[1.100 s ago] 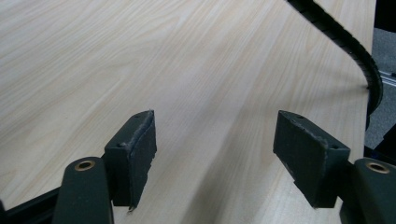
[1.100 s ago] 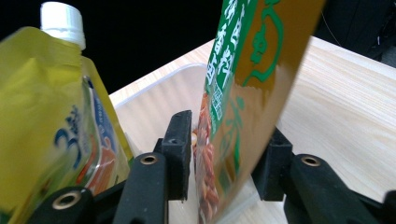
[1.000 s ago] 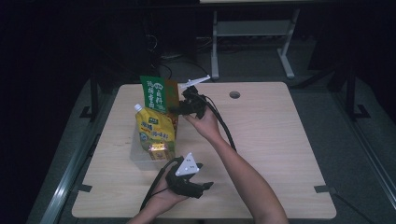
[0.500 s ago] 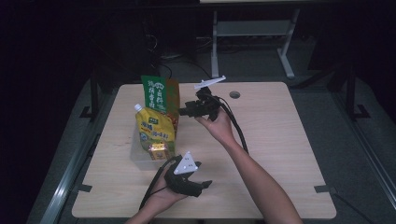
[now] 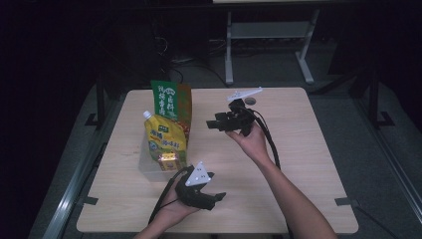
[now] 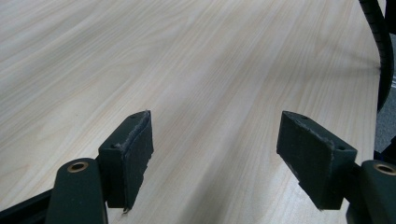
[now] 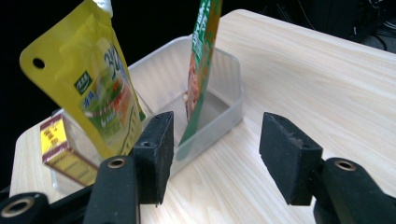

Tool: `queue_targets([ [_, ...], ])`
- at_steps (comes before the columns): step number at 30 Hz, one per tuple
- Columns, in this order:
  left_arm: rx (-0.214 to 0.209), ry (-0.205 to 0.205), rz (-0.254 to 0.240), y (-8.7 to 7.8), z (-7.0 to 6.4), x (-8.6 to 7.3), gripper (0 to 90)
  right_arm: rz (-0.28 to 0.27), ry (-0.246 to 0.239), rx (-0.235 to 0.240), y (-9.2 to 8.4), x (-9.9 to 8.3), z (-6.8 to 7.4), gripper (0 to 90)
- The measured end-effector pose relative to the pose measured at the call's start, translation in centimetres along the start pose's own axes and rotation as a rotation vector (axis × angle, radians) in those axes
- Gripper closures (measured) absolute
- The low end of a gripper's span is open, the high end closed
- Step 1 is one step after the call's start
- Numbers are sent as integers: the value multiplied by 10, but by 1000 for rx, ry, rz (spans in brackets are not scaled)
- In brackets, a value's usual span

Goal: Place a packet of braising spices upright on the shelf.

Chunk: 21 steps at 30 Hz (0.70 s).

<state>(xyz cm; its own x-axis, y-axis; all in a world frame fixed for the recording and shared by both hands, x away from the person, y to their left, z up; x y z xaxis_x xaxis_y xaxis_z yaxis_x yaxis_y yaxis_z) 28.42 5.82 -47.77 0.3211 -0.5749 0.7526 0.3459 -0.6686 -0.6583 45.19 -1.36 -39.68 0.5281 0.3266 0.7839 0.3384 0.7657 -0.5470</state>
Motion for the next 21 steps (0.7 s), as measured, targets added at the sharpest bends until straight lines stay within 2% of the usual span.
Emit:
queue_targets([
  [11,-1,0,-2,0,-1,0,261,5,27,-31,-26,-26,-6,401],
  [21,-10,-7,-10,0,-1,-1,246,21,56,-27,-42,-51,-7,375],
])
Point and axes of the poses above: each handheld gripper's, and its own axes: y roughly forward along the jaws, x roughly out of its top, z roughly to its left, the point moved 8 cm from there along y, roughly forward along the jaws, and after that the axes turned 3 degrees about z, right-handed, at the moved point
